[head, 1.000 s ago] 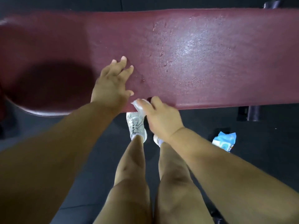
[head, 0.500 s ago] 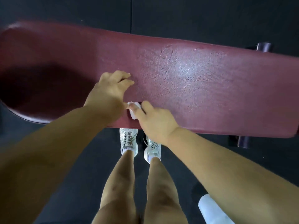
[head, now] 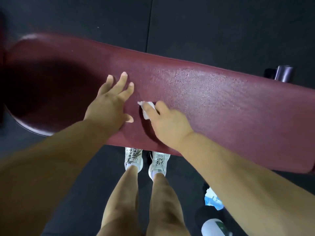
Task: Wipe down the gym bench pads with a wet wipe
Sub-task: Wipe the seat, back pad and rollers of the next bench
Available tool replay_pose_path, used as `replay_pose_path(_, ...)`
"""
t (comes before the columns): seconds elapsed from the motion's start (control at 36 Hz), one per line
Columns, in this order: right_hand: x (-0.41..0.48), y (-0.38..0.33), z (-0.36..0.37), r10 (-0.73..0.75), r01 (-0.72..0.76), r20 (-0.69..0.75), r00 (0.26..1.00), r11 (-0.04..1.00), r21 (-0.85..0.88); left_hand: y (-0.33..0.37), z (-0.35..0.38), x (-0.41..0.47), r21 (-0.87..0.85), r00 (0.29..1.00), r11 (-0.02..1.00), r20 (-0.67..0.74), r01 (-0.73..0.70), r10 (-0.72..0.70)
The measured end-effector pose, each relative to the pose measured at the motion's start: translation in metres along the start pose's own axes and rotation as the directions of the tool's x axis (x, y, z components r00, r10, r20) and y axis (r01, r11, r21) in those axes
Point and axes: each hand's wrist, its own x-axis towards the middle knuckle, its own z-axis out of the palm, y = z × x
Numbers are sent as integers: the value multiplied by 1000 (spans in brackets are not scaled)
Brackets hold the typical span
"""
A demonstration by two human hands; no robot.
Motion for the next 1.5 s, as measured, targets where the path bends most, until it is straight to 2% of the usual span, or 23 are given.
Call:
replay_pose_path(0.06, 4, 28, -12, -66, 69, 133, 989, 997, -20, 1, 0, 1, 12, 1000, 1000, 13, 6, -6)
replay_pose_path(0.08, 7, 47, -15, 17, -16, 141, 990, 1000, -5, 1, 1, 2, 17, 1000, 1000, 17, 7, -7)
replay_pose_path(0.14, 11, 90, -30, 294, -293, 0, 956, 952, 86, 1, 2, 4, 33, 1000, 999, 22, 3, -4)
replay_pose_path(0.22, 20, 127, -47, 686, -634, -149, 712, 719, 283, 1, 3, 6, 37, 999, 999, 35, 27, -29)
replay_pose_path(0.31, 41, 117, -39, 819, -764, -92, 567, 564, 313, 2, 4, 6, 14, 998, 999, 33, 46, -46)
replay_pose_path(0.33, 49, 102, -35, 808, -757, -97, 581, 580, 302, 2, 4, 6, 4, 998, 999, 31, 52, -52)
replay_pose_path(0.39, 59, 65, -23, 675, -637, -100, 731, 728, 254, 3, 3, 5, -10, 997, 997, 37, 73, -72)
replay_pose_path(0.47, 55, 19, -15, 278, -283, 56, 959, 943, 175, 5, 1, 3, -13, 996, 997, 43, 81, -80)
replay_pose_path(0.53, 46, 14, -18, -9, -3, 129, 992, 995, 96, 4, 0, 2, -21, 996, 997, 40, 77, -76)
replay_pose_path(0.58, 41, 35, -24, -131, 121, 141, 981, 990, 72, 3, 1, 3, -42, 997, 997, 30, 67, -66)
replay_pose_path(0.67, 43, 77, -34, 164, -170, 77, 983, 982, 80, 1, 4, 3, -51, 999, 997, 8, 52, -52)
replay_pose_path(0.75, 55, 84, -43, 494, -487, -36, 869, 866, 115, -1, 5, 4, -53, 999, 998, -33, 35, -37)
replay_pose_path(0.86, 81, 39, -29, 710, -674, -31, 703, 680, 288, -4, 2, 7, -3, 1000, 1000, 25, 1, -1)
replay_pose_path(0.89, 86, 21, -25, 717, -667, -53, 695, 670, 325, -7, 1, 7, 4, 1000, 1000, 21, -21, 21)
replay_pose_path(0.94, 90, -14, -13, 606, -559, -69, 792, 766, 318, -17, -1, 5, -27, 998, 998, -20, -60, 60)
replay_pose_path(1.03, 85, -59, 1, 187, -186, 16, 982, 964, 192, -44, -4, -8, -124, 994, 992, -107, -14, 0)
replay_pose_path(1.11, 79, -59, 2, -166, 164, 13, 986, 979, 124, -80, -4, -20, -87, 986, 991, -125, 101, -111)
replay_pose_path(1.17, 89, -39, -4, -151, 150, 39, 988, 988, 44, -102, -2, -25, -58, 979, 985, -119, 160, -166)
replay_pose_path(1.25, 107, -3, -21, 197, -195, -63, 978, 980, 38, -115, 0, -31, -115, 977, 982, -134, 153, -168)
replay_pose_path(1.31, 116, 5, -29, 551, -514, -147, 822, 828, 224, -113, 1, -32, -149, 975, 977, -137, 155, -176)
replay_pose_path(1.36, 122, -9, -23, 687, -639, -132, 714, 717, 279, -110, 1, -31, -183, 972, 970, -143, 159, -186)
replay_pose_path(1.42, 129, -38, -10, 653, -609, -128, 747, 748, 264, -110, 1, -30, -187, 972, 971, -151, 150, -179)
replay_pose_path(1.5, 128, -92, 4, 332, -312, -69, 941, 927, 209, -114, 2, -29, -162, 978, 977, -129, 140, -162)
